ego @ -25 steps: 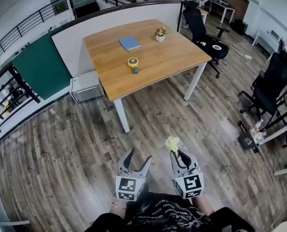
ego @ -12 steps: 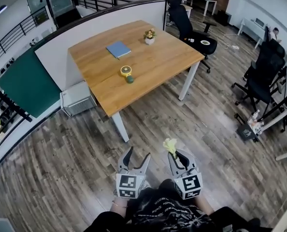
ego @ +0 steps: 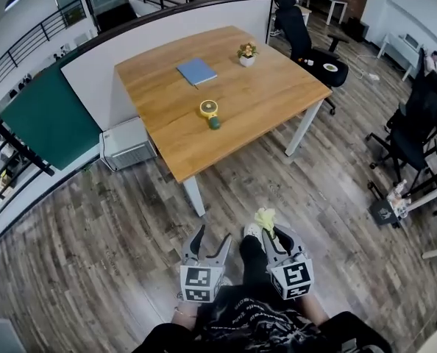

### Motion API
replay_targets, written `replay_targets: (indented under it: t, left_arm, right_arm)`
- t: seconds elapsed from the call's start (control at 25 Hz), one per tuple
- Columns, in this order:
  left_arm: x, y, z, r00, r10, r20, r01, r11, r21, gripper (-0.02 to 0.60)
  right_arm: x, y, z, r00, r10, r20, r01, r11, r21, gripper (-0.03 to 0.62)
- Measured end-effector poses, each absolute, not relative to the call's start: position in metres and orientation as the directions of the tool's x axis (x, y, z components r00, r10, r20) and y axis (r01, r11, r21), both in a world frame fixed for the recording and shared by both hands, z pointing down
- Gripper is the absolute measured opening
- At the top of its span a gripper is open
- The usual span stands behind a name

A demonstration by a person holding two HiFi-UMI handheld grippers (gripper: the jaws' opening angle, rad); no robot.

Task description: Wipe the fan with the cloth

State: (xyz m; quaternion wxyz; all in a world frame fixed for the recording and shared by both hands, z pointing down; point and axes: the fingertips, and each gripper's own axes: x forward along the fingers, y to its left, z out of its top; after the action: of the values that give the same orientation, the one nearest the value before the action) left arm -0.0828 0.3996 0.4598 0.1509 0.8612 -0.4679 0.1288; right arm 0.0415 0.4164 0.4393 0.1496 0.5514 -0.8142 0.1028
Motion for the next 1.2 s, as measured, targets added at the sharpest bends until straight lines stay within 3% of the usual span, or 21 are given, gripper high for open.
replay_targets:
  t: [0.64, 0.8, 0.96, 1.2]
  left_arm:
    - [-0.055, 0.204, 0.464, 0.295, -0.863, 0.411, -0.955, -0.267, 0.125, 0.307]
    - [-0.037, 0.160, 0.460, 0.230, -0.886, 0.403, -0.970, -0.241, 0.025, 0.307]
    - [-0.024, 0.126, 0.466, 0.200, -0.890, 0.410, -0.980, -0.188, 0.070, 0.307]
    - [-0.006, 0.096, 0.478, 0.171, -0.879, 0.444, -0.981, -0.192, -0.003, 0.307]
  right_arm:
    - [0.076, 0.180, 0.442, -0.559, -0.741, 0.372, -0.799, 0.601, -0.002, 0.075]
    - [0.100, 0.128, 0.447, -0.568, -0.730, 0.380, -0.788, 0.615, 0.003, 0.075]
    - [0.115, 0.095, 0.456, -0.594, -0.705, 0.387, -0.768, 0.640, -0.014, 0.075]
    - [0.128, 0.059, 0.467, -0.579, -0.708, 0.403, -0.769, 0.639, 0.016, 0.077]
